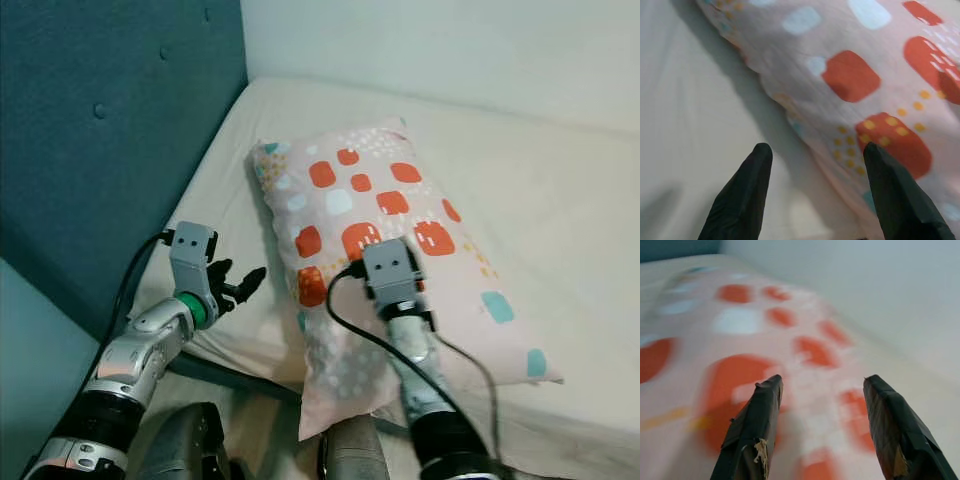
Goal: Clean up the room
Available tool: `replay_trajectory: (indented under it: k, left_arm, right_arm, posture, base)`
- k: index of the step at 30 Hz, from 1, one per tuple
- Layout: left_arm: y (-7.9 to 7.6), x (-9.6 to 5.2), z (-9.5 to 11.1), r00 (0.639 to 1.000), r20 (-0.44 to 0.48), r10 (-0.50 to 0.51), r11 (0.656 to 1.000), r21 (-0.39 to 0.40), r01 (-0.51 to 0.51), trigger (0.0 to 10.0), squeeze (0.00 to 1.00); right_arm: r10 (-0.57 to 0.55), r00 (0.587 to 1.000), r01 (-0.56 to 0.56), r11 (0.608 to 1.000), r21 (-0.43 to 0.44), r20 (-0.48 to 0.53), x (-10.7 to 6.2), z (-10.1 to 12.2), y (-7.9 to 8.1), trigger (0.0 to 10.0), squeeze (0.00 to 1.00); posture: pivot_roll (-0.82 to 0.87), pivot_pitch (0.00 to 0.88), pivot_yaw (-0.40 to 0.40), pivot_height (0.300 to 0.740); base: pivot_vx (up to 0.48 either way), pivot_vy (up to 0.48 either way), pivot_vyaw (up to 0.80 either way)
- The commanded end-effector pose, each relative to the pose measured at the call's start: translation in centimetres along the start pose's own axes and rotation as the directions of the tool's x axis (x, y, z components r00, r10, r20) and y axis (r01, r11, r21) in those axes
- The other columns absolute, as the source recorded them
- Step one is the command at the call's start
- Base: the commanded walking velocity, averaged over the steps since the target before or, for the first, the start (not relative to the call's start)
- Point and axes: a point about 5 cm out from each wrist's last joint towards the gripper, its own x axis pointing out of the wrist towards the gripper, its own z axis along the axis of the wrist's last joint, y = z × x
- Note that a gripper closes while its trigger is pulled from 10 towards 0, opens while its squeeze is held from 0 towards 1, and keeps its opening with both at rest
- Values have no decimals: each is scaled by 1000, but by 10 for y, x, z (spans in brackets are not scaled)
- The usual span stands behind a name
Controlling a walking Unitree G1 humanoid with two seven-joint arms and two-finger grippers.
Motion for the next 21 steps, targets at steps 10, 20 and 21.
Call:
replay_trajectory:
  k: [10,20,21]
  left_arm:
    - [-33,22,-18,981,-159,-113,985,-151,89,10000,1000]
    - [-68,42,-22,958,-205,-199,940,-316,127,10000,1000]
    - [-72,44,-23,955,-206,-214,922,-367,128,10000,1000]
  right_arm:
    - [-100,987,102,995,-11,122,0,19,-27,10000,0]
    - [-136,979,137,991,5,153,0,30,-35,10000,0]
    - [-135,979,134,991,13,155,-1,32,-34,10000,0]
  posture:
    - [-89,82,92,620]
    - [-126,135,97,620]
    - [-129,146,95,620]
  base:
    - [0,0,0]
    - [0,0,0]
    - [0,0,0]
